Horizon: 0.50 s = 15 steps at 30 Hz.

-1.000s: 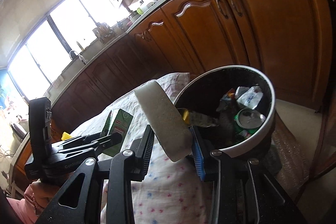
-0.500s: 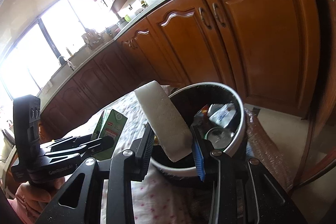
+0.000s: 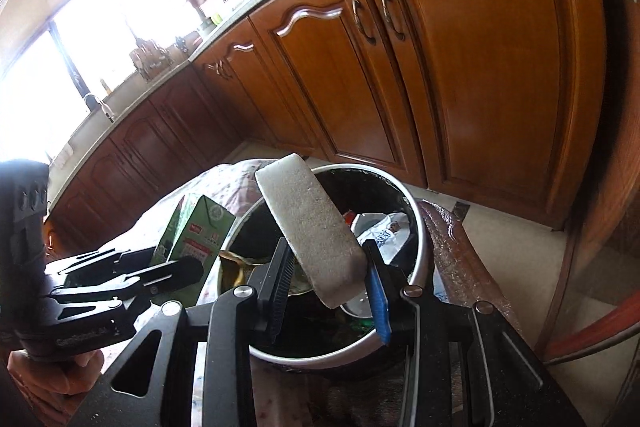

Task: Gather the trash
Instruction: 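Carry the milk carton and foam block with both tools over the bin, then open the left tool over the bin while the right tool releases the foam block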

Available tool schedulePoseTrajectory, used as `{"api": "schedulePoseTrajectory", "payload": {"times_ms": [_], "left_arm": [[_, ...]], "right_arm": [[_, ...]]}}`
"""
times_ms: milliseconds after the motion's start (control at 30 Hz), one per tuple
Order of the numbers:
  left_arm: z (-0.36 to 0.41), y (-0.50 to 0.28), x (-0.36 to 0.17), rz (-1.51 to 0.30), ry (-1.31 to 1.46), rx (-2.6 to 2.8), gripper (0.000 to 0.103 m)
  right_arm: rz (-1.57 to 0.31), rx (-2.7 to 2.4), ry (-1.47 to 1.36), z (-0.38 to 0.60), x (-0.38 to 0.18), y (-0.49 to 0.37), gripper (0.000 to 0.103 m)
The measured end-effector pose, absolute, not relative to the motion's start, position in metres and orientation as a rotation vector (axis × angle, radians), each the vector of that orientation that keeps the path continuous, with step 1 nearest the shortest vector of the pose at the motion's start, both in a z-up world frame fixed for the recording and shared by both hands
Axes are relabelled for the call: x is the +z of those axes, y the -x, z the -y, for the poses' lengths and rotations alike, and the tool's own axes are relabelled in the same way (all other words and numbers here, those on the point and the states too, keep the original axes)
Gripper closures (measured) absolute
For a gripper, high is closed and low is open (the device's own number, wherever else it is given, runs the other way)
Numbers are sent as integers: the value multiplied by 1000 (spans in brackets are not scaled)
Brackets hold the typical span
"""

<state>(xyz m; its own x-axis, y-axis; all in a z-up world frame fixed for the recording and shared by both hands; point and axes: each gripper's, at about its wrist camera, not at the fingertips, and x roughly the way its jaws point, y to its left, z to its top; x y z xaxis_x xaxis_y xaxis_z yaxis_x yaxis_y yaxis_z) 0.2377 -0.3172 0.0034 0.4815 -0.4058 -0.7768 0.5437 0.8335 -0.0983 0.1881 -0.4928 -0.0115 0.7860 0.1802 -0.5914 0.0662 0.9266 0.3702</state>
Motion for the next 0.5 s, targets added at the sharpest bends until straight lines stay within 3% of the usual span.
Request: {"api": "schedulePoseTrajectory", "payload": {"times_ms": [333,500], "left_arm": [[343,-248,-12,-931,-191,-597,60],[343,-252,-17,-952,-191,-593,59]], "right_arm": [[-691,64,-393,503,-18,-207,67],[-715,82,-418,507,-25,-218,54]]}}
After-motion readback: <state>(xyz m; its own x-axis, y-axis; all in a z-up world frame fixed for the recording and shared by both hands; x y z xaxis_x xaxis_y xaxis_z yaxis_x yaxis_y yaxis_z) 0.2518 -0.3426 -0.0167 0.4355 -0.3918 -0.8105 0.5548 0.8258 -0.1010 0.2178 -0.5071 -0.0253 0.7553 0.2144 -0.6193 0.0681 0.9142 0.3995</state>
